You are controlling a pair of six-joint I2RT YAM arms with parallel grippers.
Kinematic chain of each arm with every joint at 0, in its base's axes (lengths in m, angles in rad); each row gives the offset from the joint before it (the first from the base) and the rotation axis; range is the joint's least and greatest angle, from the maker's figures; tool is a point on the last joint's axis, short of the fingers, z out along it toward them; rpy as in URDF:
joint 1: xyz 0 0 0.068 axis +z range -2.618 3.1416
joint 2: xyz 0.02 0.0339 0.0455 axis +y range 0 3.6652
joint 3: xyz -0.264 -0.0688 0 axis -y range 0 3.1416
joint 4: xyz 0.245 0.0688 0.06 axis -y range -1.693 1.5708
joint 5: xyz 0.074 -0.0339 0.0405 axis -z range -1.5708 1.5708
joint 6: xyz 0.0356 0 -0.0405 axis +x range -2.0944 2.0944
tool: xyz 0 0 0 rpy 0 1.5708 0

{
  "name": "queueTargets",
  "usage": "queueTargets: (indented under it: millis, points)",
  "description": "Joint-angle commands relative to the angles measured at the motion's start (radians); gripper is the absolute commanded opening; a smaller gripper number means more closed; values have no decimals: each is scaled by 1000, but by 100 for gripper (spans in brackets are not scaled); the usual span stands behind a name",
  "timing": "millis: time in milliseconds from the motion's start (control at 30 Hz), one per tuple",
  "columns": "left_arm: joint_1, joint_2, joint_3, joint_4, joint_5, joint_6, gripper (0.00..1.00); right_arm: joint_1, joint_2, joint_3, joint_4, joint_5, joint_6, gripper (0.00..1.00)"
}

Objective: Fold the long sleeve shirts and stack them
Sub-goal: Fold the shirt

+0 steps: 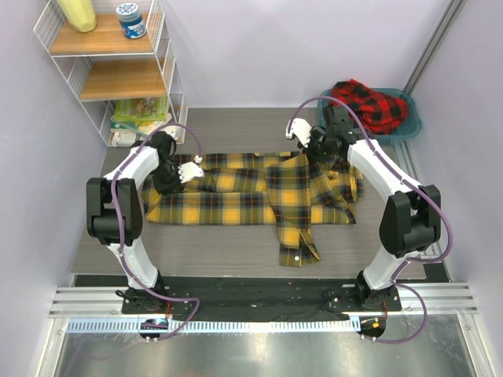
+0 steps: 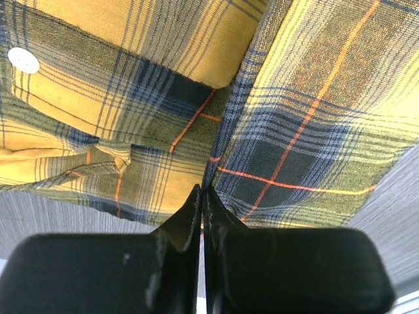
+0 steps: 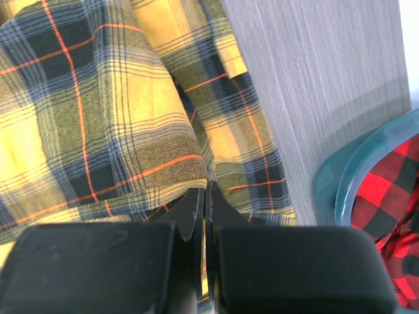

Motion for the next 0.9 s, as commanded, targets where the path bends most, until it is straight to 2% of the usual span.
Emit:
queueTargets:
  millis: [0, 200, 267, 300, 333, 367, 400, 433, 467, 533, 567, 667, 767, 867]
  points:
    - [11, 15, 38, 33, -22, -13, 0, -2, 8, 30, 88, -11, 22, 1]
    - [15, 43, 61, 31, -30, -31, 1, -4, 35, 21, 128, -3, 62, 1]
    - [16, 47, 58, 33, -29, -48, 6, -1, 43, 21, 122, 14, 73, 5]
    - [19, 47, 61, 31, -19, -65, 13, -1, 47, 24, 119, 24, 94, 10]
    - [28, 43, 67, 15, -9, -82, 15, -1, 51, 31, 111, 34, 99, 25]
    - [33, 38, 72, 7, 5, -120, 17, -1, 49, 42, 96, 69, 112, 35]
    - [37, 31, 80, 10, 17, -150, 23, -1, 48, 67, 88, 92, 157, 44]
    - [41, 20, 86, 11, 36, -175, 25, -8, 49, 90, 70, 112, 169, 47]
    - [68, -4, 93, -16, 57, -221, 32, -13, 48, 114, 11, 136, 180, 54]
    - [79, -44, 98, -25, 100, -273, 40, -37, 37, 179, -98, 133, 218, 60]
    - [77, -90, 92, -24, 111, -298, 47, -74, 31, 194, -138, 126, 231, 62]
    - [67, -140, 74, -50, 166, -373, 52, -164, 11, 223, -307, 63, 290, 62]
    - [57, -170, 40, -52, 180, -431, 54, -218, -15, 170, -405, -33, 329, 58]
    - [54, -169, -34, -6, 171, -464, 54, -234, -25, 73, -432, -78, 361, 52]
